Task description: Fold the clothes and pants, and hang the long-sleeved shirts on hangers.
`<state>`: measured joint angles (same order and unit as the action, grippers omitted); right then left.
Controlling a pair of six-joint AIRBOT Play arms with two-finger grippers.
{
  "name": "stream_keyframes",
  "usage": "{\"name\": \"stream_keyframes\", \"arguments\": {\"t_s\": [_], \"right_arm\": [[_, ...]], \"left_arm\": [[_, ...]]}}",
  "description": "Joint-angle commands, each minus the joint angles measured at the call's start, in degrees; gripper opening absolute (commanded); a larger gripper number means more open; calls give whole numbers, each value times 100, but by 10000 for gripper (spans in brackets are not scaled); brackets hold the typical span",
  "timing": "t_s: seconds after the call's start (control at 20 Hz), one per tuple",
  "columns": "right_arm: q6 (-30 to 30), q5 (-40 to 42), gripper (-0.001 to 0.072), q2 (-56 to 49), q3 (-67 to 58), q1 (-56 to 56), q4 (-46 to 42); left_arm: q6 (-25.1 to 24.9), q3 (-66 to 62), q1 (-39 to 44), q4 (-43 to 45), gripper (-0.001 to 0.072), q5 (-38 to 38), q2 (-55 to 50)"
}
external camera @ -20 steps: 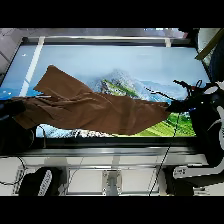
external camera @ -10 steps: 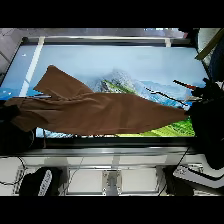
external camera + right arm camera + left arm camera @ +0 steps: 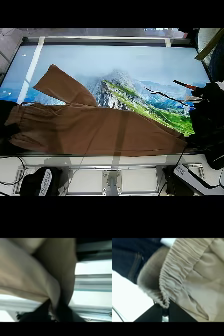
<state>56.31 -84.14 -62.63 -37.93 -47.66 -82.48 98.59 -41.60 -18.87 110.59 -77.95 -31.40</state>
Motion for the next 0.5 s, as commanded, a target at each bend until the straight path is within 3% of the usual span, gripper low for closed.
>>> {"name": "stream_keyframes", "arguments": {"t_s": [0.0, 0.15, 0.35, 0.45], "right_arm": [[376, 332, 464, 48, 11, -68, -306], [461, 328, 455, 48, -629, -68, -138], [470, 848, 446, 4, -931, -35, 1274], [474, 693, 447, -162, -892, 20, 1390]], "left_arm": [[4, 575, -28, 42, 26, 205, -2], [4, 568, -28, 44, 26, 229, 2], [4, 568, -28, 42, 26, 229, 2], [4, 568, -28, 42, 26, 229, 2]]}}
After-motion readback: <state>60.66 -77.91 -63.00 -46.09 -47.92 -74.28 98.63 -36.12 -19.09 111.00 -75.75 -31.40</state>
